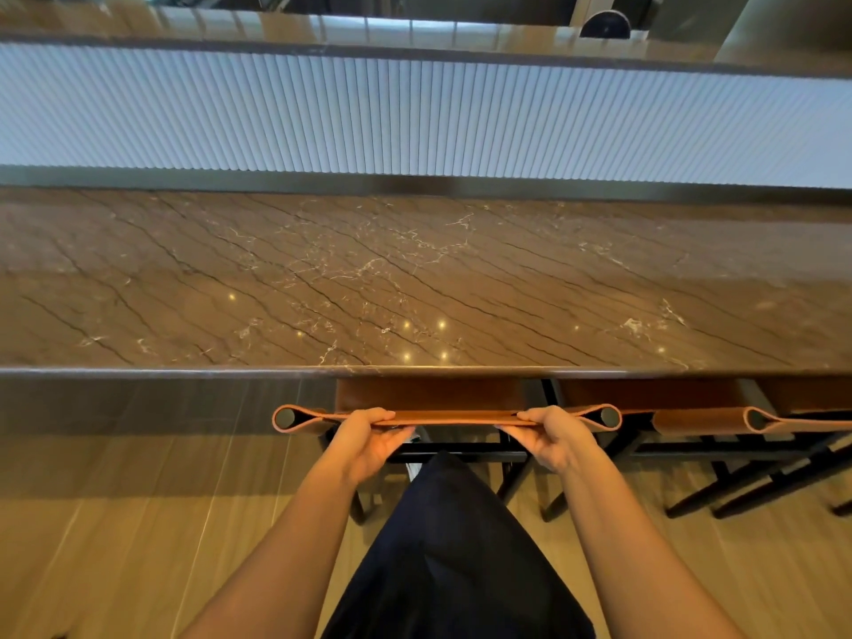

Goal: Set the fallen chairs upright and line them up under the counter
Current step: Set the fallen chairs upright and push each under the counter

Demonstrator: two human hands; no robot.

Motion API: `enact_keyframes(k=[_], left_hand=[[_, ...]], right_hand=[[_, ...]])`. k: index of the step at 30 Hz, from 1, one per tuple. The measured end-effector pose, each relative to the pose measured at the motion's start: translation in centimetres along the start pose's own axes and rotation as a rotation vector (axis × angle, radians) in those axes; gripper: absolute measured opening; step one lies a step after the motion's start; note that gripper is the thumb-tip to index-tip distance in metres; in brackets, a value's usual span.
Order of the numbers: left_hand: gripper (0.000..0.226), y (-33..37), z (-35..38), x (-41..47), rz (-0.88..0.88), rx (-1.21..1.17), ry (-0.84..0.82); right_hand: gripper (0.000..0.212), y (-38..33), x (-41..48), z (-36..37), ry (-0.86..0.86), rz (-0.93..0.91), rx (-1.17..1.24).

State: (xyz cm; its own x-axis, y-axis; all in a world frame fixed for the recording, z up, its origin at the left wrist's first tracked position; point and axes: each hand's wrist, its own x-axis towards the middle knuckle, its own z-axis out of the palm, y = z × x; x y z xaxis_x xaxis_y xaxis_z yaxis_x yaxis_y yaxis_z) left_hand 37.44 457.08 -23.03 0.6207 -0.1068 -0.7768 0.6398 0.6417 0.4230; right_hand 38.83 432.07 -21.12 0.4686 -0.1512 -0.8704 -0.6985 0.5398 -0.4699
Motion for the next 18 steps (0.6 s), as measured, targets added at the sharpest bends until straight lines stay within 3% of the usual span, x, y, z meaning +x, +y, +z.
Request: enact_keyframes(k=[7,14,18], left_hand=[[0.024,1.0,0.4,-0.3,-0.106,0.173,0.067],[0.021,0.2,1.0,-1.3,-0.022,0.046,0.107],[0.022,-0.6,1.3,-3.1,0.049,0.05,0.071]], right_hand=[[0.015,-0.6,-0.2,0.5,0.004,0.042,0.044],[0.015,-0.1,-1.7,0.0,-0.083,0.045,0.098],[0.022,0.3,-2.6,-1.1,-0.158,0.057,-0.015]])
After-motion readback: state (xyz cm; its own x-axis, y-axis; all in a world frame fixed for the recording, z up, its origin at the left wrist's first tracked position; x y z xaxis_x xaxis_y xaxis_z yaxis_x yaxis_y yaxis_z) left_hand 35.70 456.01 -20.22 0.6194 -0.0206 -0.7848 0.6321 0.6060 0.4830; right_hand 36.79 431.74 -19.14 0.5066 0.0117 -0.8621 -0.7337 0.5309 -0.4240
